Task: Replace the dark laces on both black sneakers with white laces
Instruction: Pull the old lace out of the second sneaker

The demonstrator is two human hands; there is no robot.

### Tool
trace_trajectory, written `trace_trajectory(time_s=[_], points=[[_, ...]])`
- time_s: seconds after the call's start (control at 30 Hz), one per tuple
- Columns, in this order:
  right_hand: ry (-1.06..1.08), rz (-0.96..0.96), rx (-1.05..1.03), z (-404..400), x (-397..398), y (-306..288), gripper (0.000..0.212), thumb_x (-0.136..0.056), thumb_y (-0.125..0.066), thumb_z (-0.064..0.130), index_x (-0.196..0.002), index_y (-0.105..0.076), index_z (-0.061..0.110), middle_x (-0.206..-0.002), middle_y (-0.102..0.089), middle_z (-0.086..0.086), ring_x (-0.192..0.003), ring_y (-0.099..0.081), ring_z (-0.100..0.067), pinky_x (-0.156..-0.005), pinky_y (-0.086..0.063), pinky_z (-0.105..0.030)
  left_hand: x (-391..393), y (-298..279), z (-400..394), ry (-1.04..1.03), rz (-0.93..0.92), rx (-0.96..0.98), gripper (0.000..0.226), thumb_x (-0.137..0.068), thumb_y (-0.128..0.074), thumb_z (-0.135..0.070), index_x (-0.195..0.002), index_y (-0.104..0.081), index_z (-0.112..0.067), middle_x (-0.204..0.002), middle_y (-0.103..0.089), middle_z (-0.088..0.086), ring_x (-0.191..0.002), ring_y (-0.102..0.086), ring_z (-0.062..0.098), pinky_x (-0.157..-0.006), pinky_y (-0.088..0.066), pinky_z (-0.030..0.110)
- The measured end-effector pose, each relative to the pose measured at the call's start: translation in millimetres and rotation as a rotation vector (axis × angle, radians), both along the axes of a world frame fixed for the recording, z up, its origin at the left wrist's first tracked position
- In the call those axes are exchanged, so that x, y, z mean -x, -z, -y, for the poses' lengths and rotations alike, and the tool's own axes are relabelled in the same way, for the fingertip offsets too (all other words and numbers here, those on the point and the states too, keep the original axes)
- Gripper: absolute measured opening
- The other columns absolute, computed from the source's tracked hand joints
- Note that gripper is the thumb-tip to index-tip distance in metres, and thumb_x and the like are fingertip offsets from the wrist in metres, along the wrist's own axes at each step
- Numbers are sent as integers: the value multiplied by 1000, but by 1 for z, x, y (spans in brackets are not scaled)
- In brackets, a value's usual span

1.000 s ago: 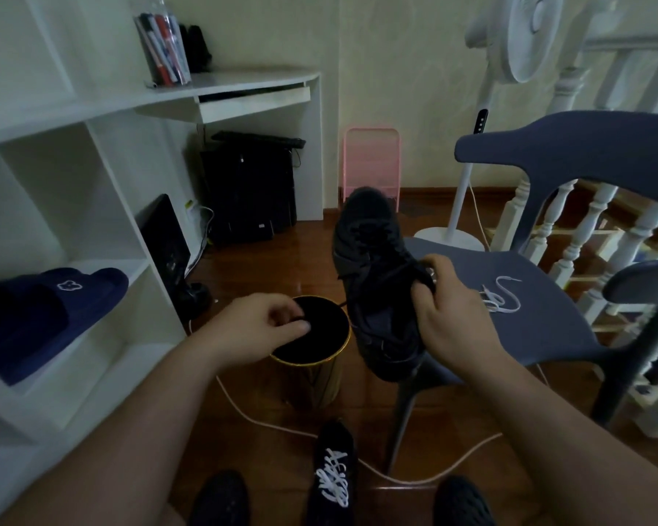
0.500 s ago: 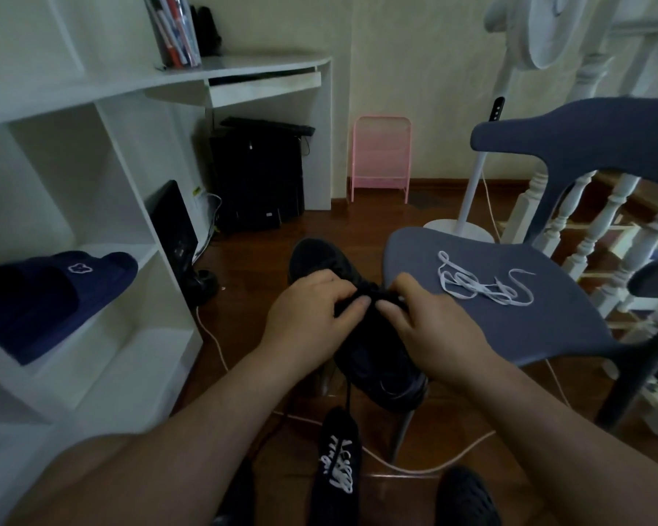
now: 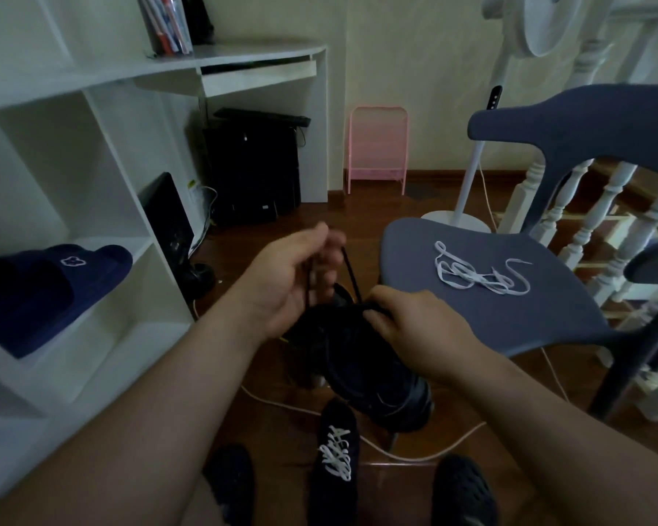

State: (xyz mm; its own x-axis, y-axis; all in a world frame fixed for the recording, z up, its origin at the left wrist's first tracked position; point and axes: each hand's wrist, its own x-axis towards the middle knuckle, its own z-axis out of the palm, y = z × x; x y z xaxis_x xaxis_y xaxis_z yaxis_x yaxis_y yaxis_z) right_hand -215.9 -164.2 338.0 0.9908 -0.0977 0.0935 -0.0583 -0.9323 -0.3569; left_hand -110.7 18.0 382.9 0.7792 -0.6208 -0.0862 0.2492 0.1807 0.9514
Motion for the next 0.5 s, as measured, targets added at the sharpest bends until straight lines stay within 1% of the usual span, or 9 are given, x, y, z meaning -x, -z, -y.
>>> trace_trajectory(time_s=[0.07, 0.1, 0.17, 0.2, 0.27, 0.3, 0.33, 0.4, 0.5], points=[[-54, -26, -39, -3, 1, 3, 10, -105, -46, 50, -104, -51, 42, -92, -63, 9, -85, -60, -22, -67, -50, -41, -7, 0, 6, 16, -177, 210, 45, -101, -50, -51, -136, -66, -27, -114, -75, 4, -93, -69, 22, -88, -52, 41], [-83, -32, -74, -3, 1, 3, 9, -106, -48, 48, -100, -50, 42, -90, -62, 10, -83, -60, -18, -68, -49, -41, -12, 2, 9, 18, -197, 231, 53, -103, -46, -55, -148, -56, -31, -130, -71, 8, -109, -68, 28, -99, -51, 44], [-119, -27, -152, -3, 3, 4, 8, -105, -51, 46, -98, -51, 43, -91, -64, 11, -83, -60, -14, -72, -50, -40, -17, 8, 15, -1, -76, 60, 62, -105, -33, -65, -156, -46, -32, -147, -60, 12, -129, -59, 35, -111, -45, 48], [-122, -19, -179, -2, 3, 4, 8, -105, -52, 46, -97, -52, 43, -92, -65, 11, -83, -60, -13, -72, -51, -40, -16, 11, 17, -29, 35, -87, 66, -106, -26, -69, -149, -56, -29, -142, -63, 10, -125, -62, 32, -107, -48, 45], [-114, 0, -195, 1, 4, 4, 11, -105, -51, 47, -94, -50, 43, -89, -64, 11, -83, -61, -13, -72, -51, -41, -10, 11, 17, -91, 275, -350, 73, -106, -22, -69, -109, -78, -23, -104, -74, 0, -93, -67, 17, -83, -50, 36], [-102, 9, -190, 2, 4, 4, 12, -104, -51, 47, -94, -49, 42, -88, -63, 11, -82, -60, -13, -72, -51, -42, -8, 10, 15, -101, 409, -455, 69, -107, -29, -67, -91, -79, -22, -84, -70, -7, -78, -63, 10, -75, -45, 34], [-87, 15, -185, 4, 4, 4, 12, -104, -50, 48, -94, -50, 40, -87, -63, 11, -81, -60, -13, -71, -51, -43, -7, 10, 12, -86, 543, -543, 61, -105, -39, -66, -82, -76, -22, -71, -65, -13, -69, -60, 4, -71, -43, 32], [-63, 18, -161, 7, 3, 3, 14, -104, -48, 50, -95, -49, 39, -88, -62, 9, -79, -60, -16, -70, -51, -45, -3, 12, 6, 26, 742, -682, 45, -93, -60, -69, -82, -74, -28, -71, -66, -16, -66, -61, -2, -67, -47, 28], [-21, 20, -119, 9, 3, 2, 19, -103, -44, 55, -95, -47, 38, -88, -62, 5, -79, -60, -21, -66, -52, -47, 6, 17, 5, 107, 876, -841, 24, -82, -80, -59, -93, -69, -40, -84, -67, -14, -72, -62, 1, -65, -51, 24]])
